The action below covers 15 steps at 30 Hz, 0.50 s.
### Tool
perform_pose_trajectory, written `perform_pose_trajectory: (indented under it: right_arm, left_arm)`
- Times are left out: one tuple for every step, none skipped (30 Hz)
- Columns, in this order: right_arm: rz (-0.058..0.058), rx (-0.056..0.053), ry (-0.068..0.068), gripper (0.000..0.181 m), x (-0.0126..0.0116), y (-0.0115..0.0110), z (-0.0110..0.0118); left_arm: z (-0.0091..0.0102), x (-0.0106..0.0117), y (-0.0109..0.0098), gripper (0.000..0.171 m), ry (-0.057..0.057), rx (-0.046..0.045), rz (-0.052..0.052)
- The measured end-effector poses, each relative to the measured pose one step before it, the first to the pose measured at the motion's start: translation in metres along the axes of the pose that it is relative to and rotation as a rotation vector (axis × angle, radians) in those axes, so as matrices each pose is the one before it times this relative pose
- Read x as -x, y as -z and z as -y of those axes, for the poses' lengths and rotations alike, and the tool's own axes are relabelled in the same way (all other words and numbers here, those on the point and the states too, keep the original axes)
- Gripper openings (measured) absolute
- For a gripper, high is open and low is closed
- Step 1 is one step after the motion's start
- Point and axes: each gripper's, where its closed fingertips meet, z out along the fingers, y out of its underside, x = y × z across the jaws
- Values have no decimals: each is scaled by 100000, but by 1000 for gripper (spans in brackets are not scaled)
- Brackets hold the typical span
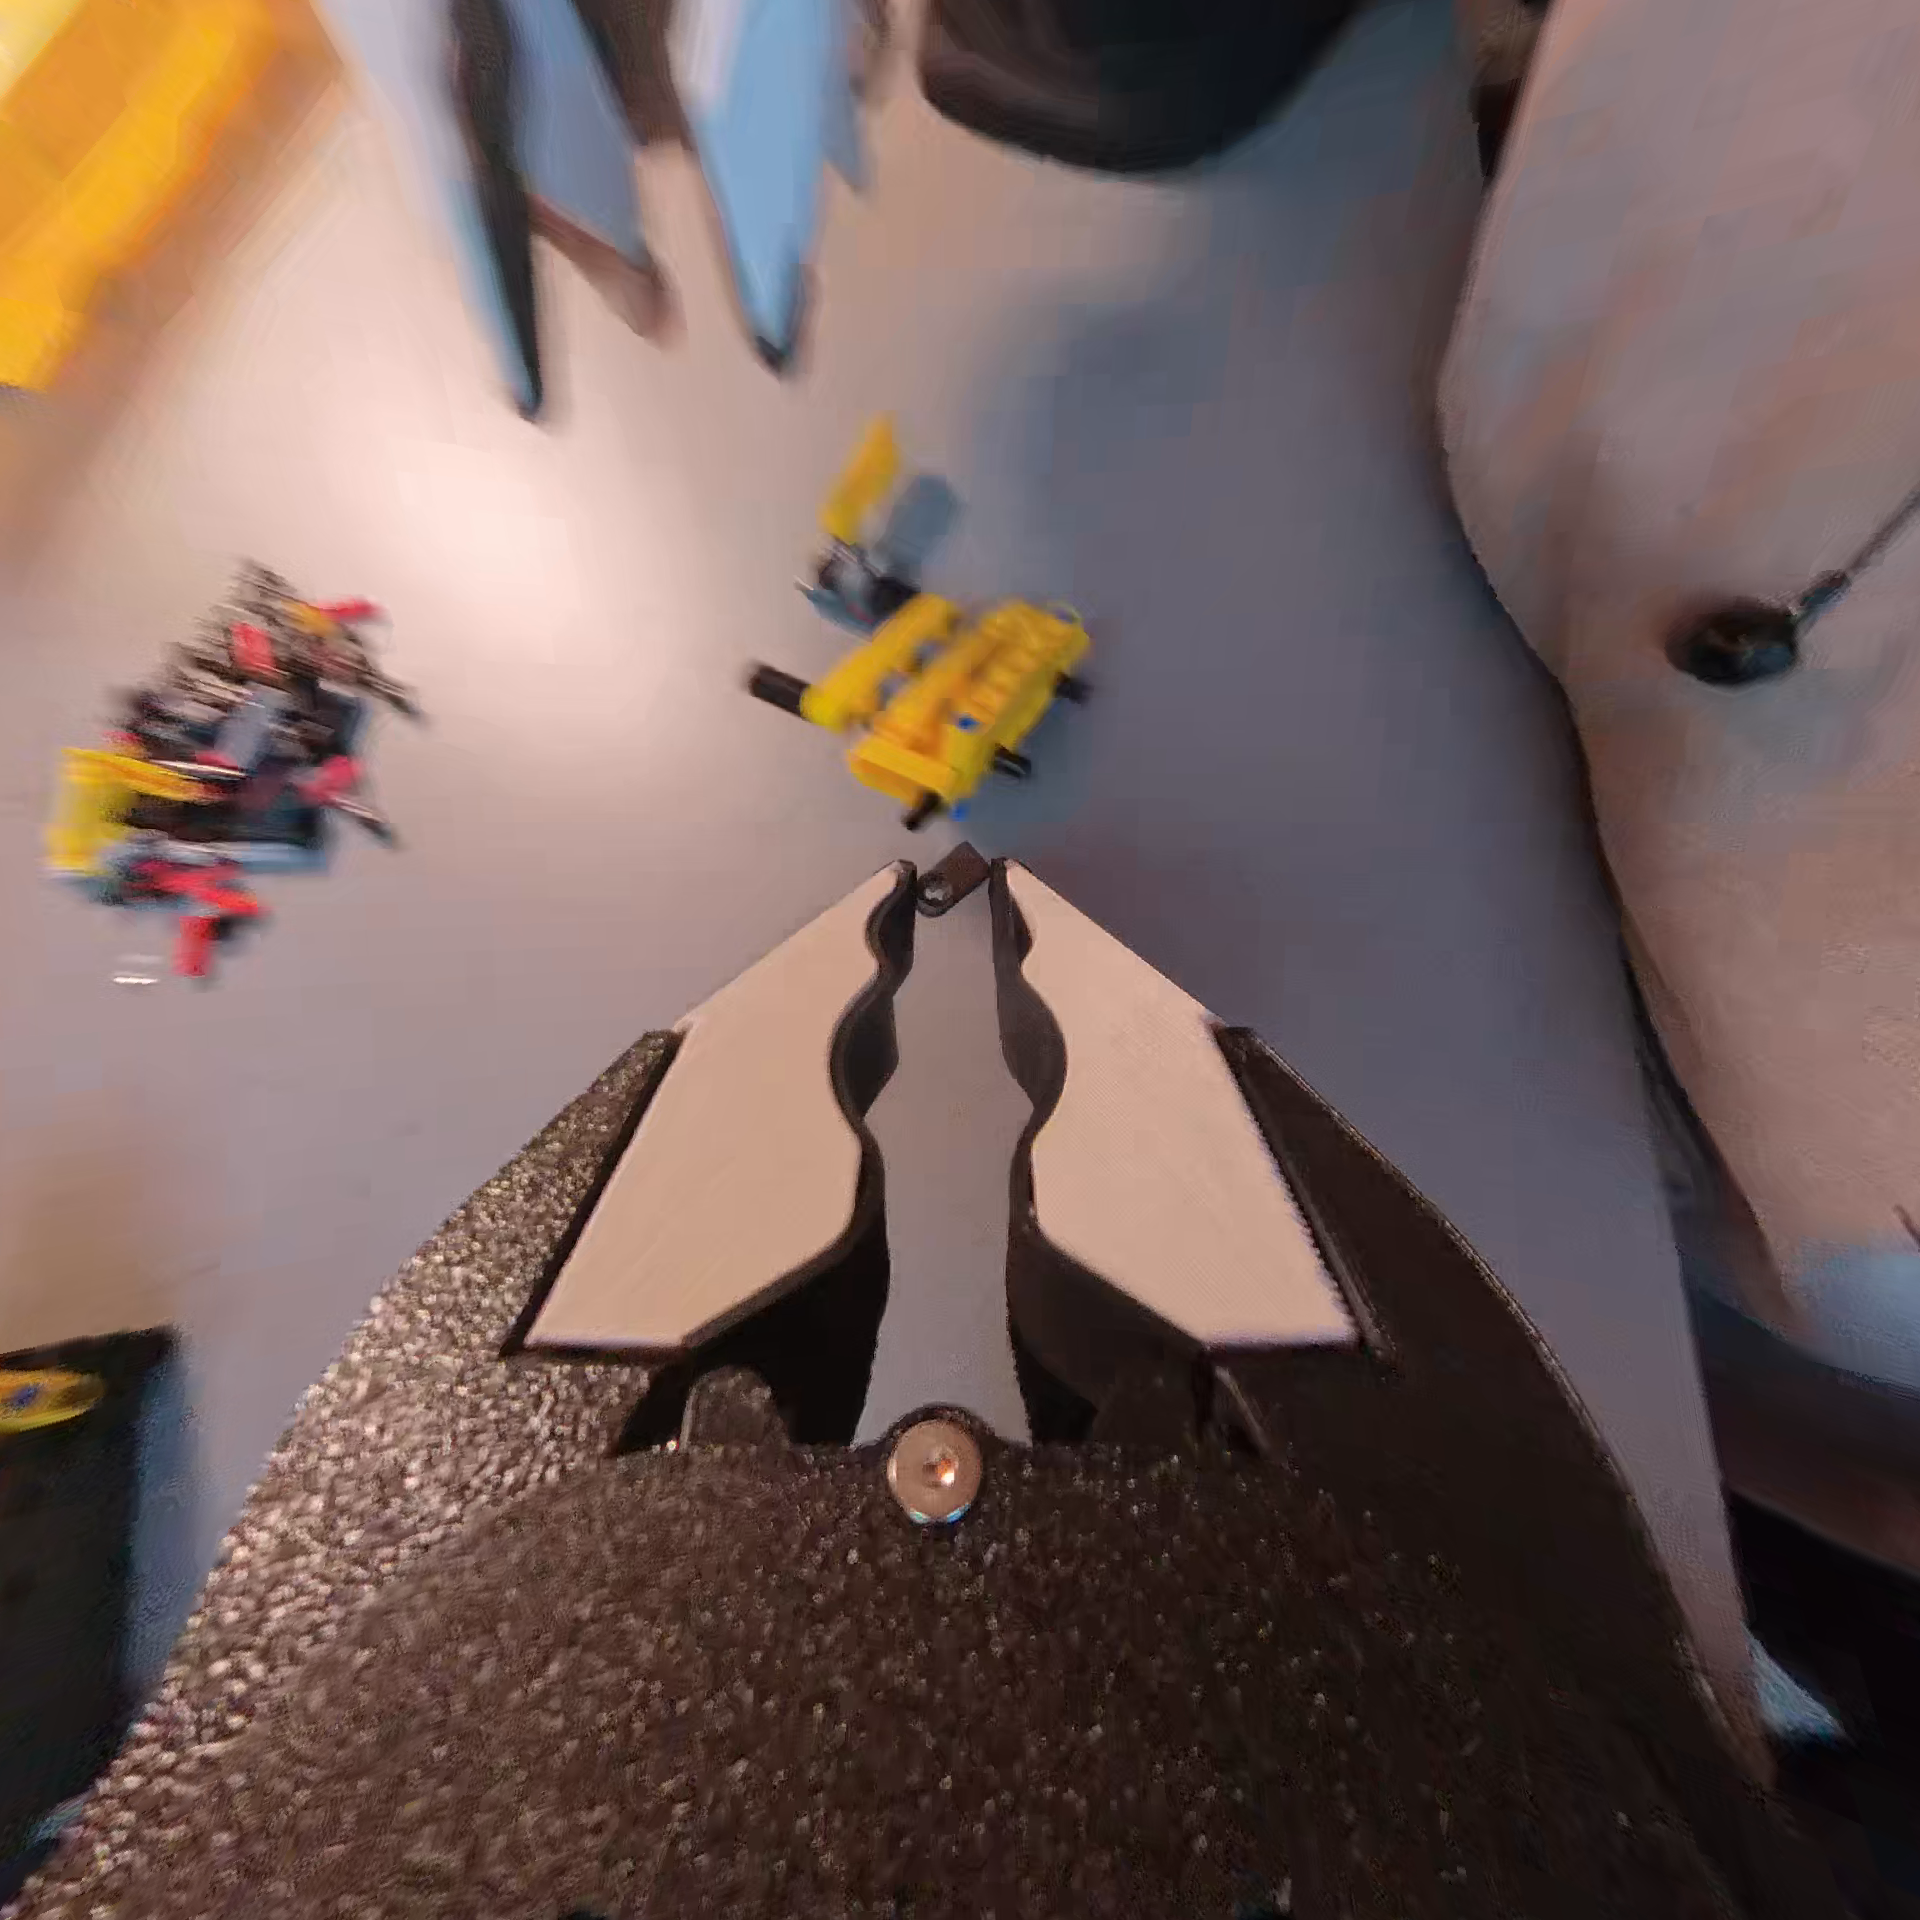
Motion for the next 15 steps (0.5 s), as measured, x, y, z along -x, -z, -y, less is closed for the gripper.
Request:
perform_pose_trajectory:
  right_arm:
    - [2769, -122, -1999, 35, 724, -280, 82]
    - [2436, -1775, -4973, 35, 494, -294, 349]
    - [2433, -3498, -6569, 35, 330, -282, 574]
    - [2502, -4778, -6704, 35, 223, -201, 734]
    - [898, -5406, -5953, 35, -92, -98, 787]
    - [-1619, -3974, -5076, 35, -540, -37, 534]
    - [-2251, -513, -2914, 35, -693, -28, 24]
    - [-1901, 873, -523, 36, -589, 33, -204]
    - [-278, -115, -350, 35, -274, 140, -81]
    - [1758, -2031, -1558, 35, 109, 208, 205]
    - [3017, -2979, -2621, 35, 300, 253, 380]
    - [3622, -3536, -3169, 33, 370, 275, 502]
    - [2910, -3826, -3060, 31, 244, 279, 557]
    - [1371, -2976, -2587, 29, 17, 231, 454]
    - [755, -857, -1253, 29, -42, 127, 174]
  left_arm:
    - [1318, 1196, 737, 11, -1959, -6700, 8402]
    - [1411, 1132, 567, 7, -3120, -6368, 8448]
    - [1349, 1100, 320, 7, -4197, -5224, 8650]
    - [1131, 961, 90, 7, -5083, -3556, 7982]
    - [904, 699, -92, 7, -4814, -2227, 5987]
    - [541, 607, -261, 7, -3079, -301, 4397]
    - [235, 272, -346, 7, -2404, 696, 1344]
    - [57, 199, -345, 7, -1573, 980, 430]
    - [176, 307, -242, 7, -1583, -553, 1421]
    - [313, 172, -157, 6, -1703, -1381, 928]
    - [388, 86, -115, 7, -1568, -1584, 764]
    - [374, 175, -107, 6, -1928, -1329, 1580]
    - [302, 64, -148, 6, -2161, -1064, 864]
    - [188, -38, -189, 6, -1335, -377, -109]
    - [186, 58, -199, 6, -1273, -605, 432]
